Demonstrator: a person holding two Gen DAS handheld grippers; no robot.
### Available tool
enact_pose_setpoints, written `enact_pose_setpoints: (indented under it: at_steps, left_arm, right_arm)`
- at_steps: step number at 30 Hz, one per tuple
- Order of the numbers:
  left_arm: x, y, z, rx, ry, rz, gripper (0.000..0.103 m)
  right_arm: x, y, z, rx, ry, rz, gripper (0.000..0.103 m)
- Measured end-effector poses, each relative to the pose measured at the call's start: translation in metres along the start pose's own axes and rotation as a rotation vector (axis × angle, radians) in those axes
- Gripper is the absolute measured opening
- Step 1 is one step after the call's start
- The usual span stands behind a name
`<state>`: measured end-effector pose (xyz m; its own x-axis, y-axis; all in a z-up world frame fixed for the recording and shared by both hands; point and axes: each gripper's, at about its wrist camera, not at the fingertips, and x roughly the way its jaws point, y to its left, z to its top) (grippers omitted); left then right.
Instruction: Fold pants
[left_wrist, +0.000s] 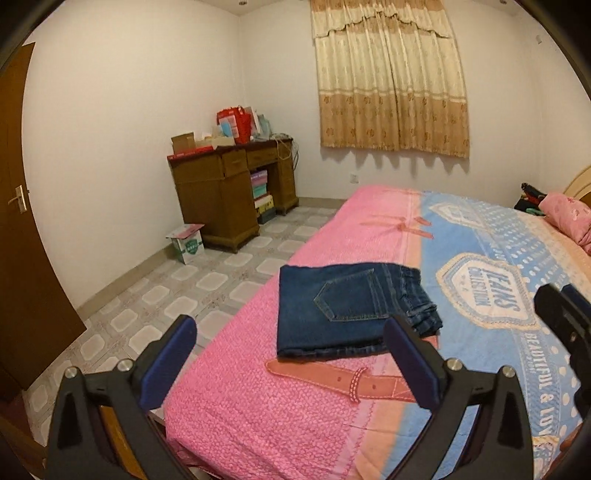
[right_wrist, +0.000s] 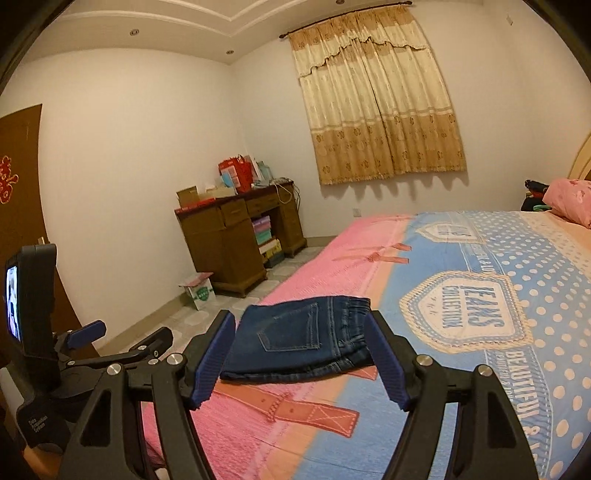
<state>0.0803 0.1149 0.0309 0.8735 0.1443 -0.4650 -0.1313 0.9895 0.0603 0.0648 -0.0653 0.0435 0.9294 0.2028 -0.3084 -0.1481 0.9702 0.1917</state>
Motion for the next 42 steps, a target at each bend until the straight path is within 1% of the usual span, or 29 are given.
enact_pose_setpoints:
  at_steps: [4,11,17,24,26,30,36,42]
  left_arm:
    - [-0.008,0.001,0.002,-0.004,-0.006,-0.007,0.103]
    - [-0.009,-0.002,0.001,0.002,-0.005,-0.006,0.103]
    - [-0.014,-0.002,0.002,0.004,-0.005,0.019,0.103]
    - [-0.017,0.001,0.003,-0.001,-0.006,0.024,0.103]
    - [-0.016,0.001,0.003,0.002,0.008,0.046,0.103]
    - [-0.015,0.001,0.002,0.003,0.008,0.056,0.103]
    - [-0.017,-0.001,0.0,-0.002,0.005,0.043,0.103]
    - [-0.011,0.003,-0.001,-0.028,0.031,0.026,0.103]
  right_arm:
    - [-0.007,0.004,0.004,0.003,-0.011,0.013,0.073]
    - [-0.012,0.009,0.006,0.0,-0.012,0.018,0.073]
    - [-0.014,0.008,0.006,0.013,-0.012,0.017,0.073]
    - [-0.015,0.004,0.006,0.02,-0.011,0.016,0.073]
    - [-0.015,0.005,0.005,0.019,-0.011,0.013,0.074]
    - [-0.015,0.005,0.005,0.02,-0.008,0.01,0.074]
    - [-0.017,0.004,0.005,0.034,-0.007,0.003,0.074]
    - [-0.018,0.005,0.002,0.04,0.003,-0.003,0.074]
